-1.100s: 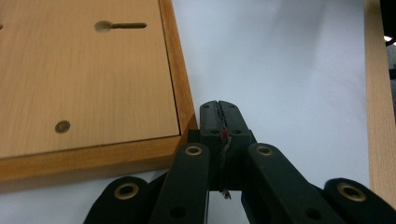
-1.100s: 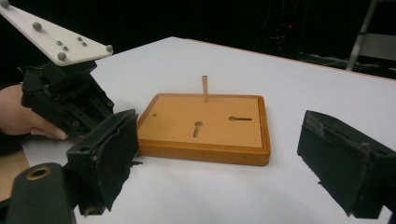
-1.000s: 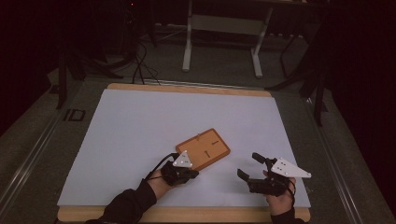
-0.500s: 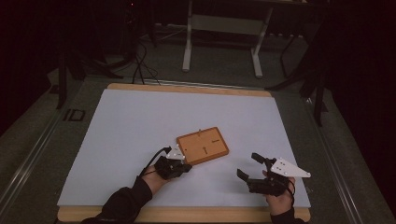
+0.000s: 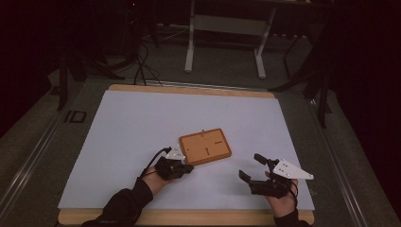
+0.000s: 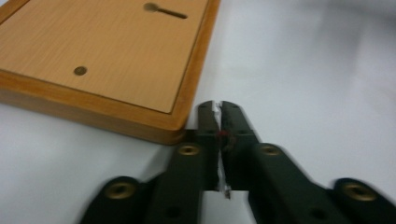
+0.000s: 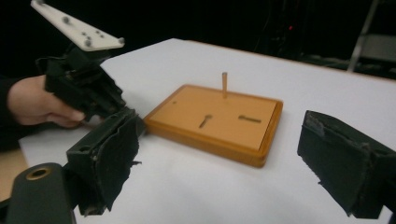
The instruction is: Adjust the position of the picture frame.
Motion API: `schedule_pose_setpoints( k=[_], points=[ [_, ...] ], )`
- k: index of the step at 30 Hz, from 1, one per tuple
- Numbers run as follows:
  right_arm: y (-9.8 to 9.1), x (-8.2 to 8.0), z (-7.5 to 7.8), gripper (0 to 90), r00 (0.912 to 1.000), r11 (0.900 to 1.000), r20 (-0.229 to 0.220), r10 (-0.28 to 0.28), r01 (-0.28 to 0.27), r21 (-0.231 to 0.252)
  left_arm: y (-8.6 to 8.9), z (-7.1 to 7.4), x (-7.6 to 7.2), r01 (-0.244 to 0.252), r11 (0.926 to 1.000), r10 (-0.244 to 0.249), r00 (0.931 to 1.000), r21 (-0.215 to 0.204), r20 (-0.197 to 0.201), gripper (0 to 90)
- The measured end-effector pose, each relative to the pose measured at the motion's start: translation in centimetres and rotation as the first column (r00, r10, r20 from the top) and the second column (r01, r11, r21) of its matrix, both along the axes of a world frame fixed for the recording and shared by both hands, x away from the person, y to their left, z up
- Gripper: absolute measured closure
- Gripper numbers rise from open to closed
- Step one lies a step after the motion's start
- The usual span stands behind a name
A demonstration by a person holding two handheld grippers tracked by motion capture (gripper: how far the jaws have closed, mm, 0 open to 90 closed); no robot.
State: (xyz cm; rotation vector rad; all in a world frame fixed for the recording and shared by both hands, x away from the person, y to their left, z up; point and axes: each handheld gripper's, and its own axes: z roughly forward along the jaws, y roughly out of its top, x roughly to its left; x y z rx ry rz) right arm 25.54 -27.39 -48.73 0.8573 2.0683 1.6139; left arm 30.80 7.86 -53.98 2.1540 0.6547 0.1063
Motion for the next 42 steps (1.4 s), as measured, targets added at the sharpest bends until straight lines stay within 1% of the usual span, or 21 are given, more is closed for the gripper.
schedule_pose_setpoints(
  k=[3,5,9,11,14,15,16,19,21,23,24,25,26,28,33,34,36,37,39,40,42],
  points=[
    [0.5,0.3,0.3,11.0,0.9999,0.9999,0.016,-0.003,0.003,-0.014,0.4,0.3,-0.3,-0.007,0.9992,0.008,0.9998,-0.04,0.017,78.2],
    [0.9,0.9,0.4,11.6,1.0,0.9993,-0.006,-0.003,0.002,-0.039,0.7,0.5,-0.3,-0.02,0.9981,0.021,0.9996,-0.059,0.018,73.2],
    [1.3,2.6,0.3,16.1,0.9994,0.9986,-0.035,0.008,-0.009,-0.052,1.2,0.9,-0.4,-0.039,0.9948,0.044,0.9978,-0.094,0.05,65.4],
    [1.3,3.5,0.3,18.7,0.9988,0.9992,-0.049,-0.005,0.003,-0.041,1.5,1.1,-0.5,-0.058,0.993,0.065,0.9956,-0.102,0.067,59.4],
    [1.3,4.0,0.3,21.6,0.9983,0.9994,-0.058,-0.006,0.004,-0.034,1.6,1.2,-0.6,-0.057,0.9917,0.066,0.9947,-0.116,0.079,57.8],
    [1.5,4.6,0.3,21.8,0.9977,0.9993,-0.068,-0.005,0.003,-0.038,1.8,1.6,-0.7,-0.071,0.99,0.083,0.9916,-0.122,0.099,57.8],
    [2.0,5.7,0.4,27.9,0.9967,0.9983,-0.081,0.0,-0.004,-0.058,1.9,1.6,-0.7,-0.079,0.9894,0.091,0.9905,-0.122,0.102,52.8],
    [2.8,7.0,0.5,42.7,0.9965,0.996,-0.082,-0.019,0.012,-0.089,2.3,1.6,-0.6,-0.099,0.9866,0.113,0.9878,-0.13,0.108,50.5],
    [3.4,7.9,0.5,49.2,0.9966,0.9939,-0.074,-0.035,0.027,-0.107,2.5,1.6,-0.6,-0.099,0.9855,0.114,0.9875,-0.137,0.109,49.6],
    [4.1,8.8,0.3,52.1,0.9959,0.994,-0.085,-0.031,0.022,-0.108,2.6,1.6,-0.6,-0.102,0.9847,0.118,0.9867,-0.141,0.112,46.9],
    [4.5,9.3,0.2,57.4,0.9948,0.9942,-0.099,-0.025,0.014,-0.107,2.6,1.6,-0.6,-0.099,0.9844,0.116,0.9868,-0.145,0.113,46.7],
    [4.9,9.9,0.0,59.7,0.9919,0.9942,-0.127,-0.014,0.0,-0.107,2.6,1.7,-0.7,-0.099,0.9843,0.117,0.9861,-0.146,0.118,45.3],
    [4.9,9.9,0.0,59.7,0.9919,0.9942,-0.127,-0.014,0.0,-0.107,2.6,1.7,-0.7,-0.099,0.9843,0.117,0.9861,-0.146,0.118,45.3],
    [5.8,11.4,-0.6,66.5,0.9862,0.9948,-0.166,-0.004,-0.013,-0.101,2.5,1.7,-0.7,-0.095,0.9836,0.114,0.9862,-0.153,0.12,45.2],
    [7.0,13.0,-1.6,75.7,0.9787,0.9947,-0.205,0.004,-0.025,-0.099,2.7,1.6,-0.7,-0.097,0.9829,0.116,0.9863,-0.157,0.117,42.8],
    [7.9,13.9,-2.2,81.5,0.9765,0.9926,-0.216,0.002,-0.028,-0.118,2.7,1.5,-0.7,-0.098,0.983,0.117,0.9862,-0.155,0.117,42.4],
    [8.5,14.4,-2.7,86.6,0.9736,0.9898,-0.228,-0.001,-0.032,-0.139,2.8,1.6,-0.7,-0.099,0.9822,0.118,0.9861,-0.16,0.117,41.9],
    [8.9,14.8,-2.9,86.9,0.9733,0.9867,-0.229,-0.009,-0.029,-0.16,2.8,1.6,-0.7,-0.098,0.9815,0.119,0.9859,-0.164,0.118,41.8],
    [9.1,15.1,-3.0,88.0,0.9732,0.9852,-0.23,-0.012,-0.028,-0.169,2.8,1.6,-0.8,-0.098,0.9815,0.119,0.9852,-0.165,0.123,41.7],
    [9.4,15.8,-3.1,89.5,0.9738,0.9802,-0.226,-0.023,-0.022,-0.197,2.8,1.6,-0.8,-0.097,0.9815,0.118,0.9855,-0.165,0.122,41.7],
    [9.6,16.7,-3.1,89.3,0.9708,0.9781,-0.238,-0.032,-0.019,-0.207,2.9,1.6,-0.8,-0.097,0.9819,0.118,0.9853,-0.163,0.124,41.7]
  ],
)
